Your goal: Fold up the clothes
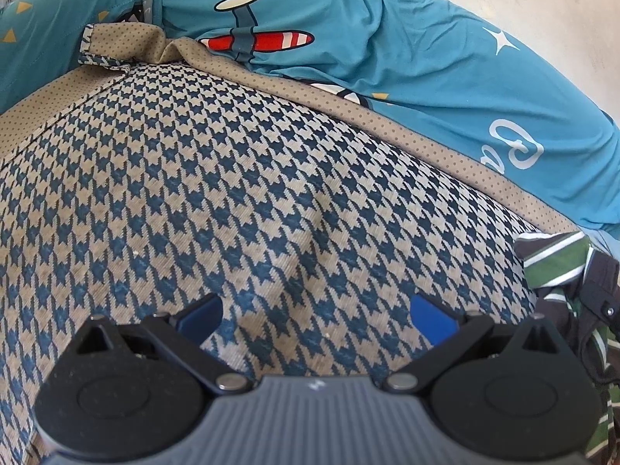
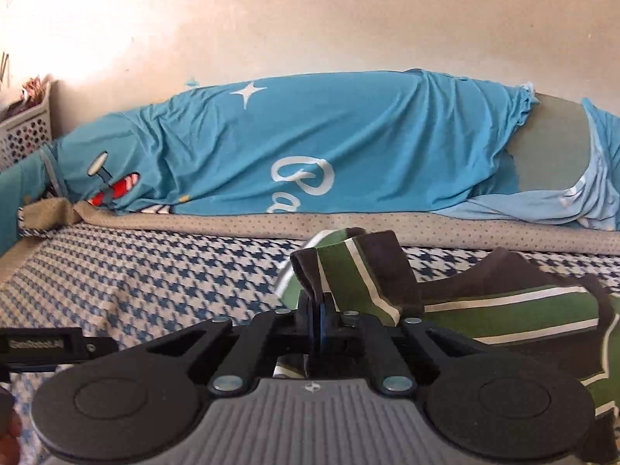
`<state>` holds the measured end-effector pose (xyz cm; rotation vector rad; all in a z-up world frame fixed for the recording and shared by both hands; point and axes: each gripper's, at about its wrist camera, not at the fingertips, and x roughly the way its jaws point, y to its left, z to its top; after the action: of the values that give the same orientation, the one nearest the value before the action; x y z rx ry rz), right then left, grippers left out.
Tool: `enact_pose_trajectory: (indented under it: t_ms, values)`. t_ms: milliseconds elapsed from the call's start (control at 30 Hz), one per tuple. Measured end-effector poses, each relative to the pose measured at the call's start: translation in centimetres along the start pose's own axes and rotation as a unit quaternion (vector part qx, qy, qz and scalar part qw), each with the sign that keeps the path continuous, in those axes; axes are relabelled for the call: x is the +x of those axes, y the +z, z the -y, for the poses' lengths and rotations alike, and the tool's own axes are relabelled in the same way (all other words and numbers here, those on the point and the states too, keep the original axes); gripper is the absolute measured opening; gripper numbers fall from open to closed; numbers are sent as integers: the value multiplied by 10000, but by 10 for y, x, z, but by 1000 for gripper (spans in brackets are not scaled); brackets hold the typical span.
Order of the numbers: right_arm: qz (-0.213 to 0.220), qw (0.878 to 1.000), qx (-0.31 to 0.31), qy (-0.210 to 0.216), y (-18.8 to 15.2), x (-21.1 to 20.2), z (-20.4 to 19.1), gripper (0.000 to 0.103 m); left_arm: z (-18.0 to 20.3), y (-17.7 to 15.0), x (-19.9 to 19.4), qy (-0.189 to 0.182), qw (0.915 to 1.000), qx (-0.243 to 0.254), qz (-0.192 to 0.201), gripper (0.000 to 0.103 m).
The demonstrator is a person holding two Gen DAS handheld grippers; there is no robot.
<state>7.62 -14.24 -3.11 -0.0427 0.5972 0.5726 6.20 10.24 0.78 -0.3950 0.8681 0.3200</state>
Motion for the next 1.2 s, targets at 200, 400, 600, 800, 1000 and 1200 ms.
enact_pose_trajectory:
  t_ms: [200, 400, 600, 800, 1000, 1200]
  values:
    - [-60, 9952, 448, 871, 6, -11, -10, 5, -7, 4, -5, -65, 9999, -151, 53, 103]
    - [-42, 9889, 738, 1289, 6, -10, -34, 5, -21, 15, -12, 47, 9988, -367, 308, 103]
    - [-104, 9761, 1359, 1692, 11, 11, -65, 5, -45, 31, -22, 326, 9953, -658, 633, 103]
    - [-272, 9601, 1756, 2158, 26, 36, -107, 5, -78, 46, -33, 681, 9867, -1121, 961, 103]
    - [-387, 9642, 1482, 2166, 34, 51, -150, 8, -93, 51, -35, 749, 9826, -1380, 989, 103]
    - [-410, 9662, 1370, 2143, 32, 49, -154, 29, -87, 51, -35, 791, 9826, -1302, 1062, 103]
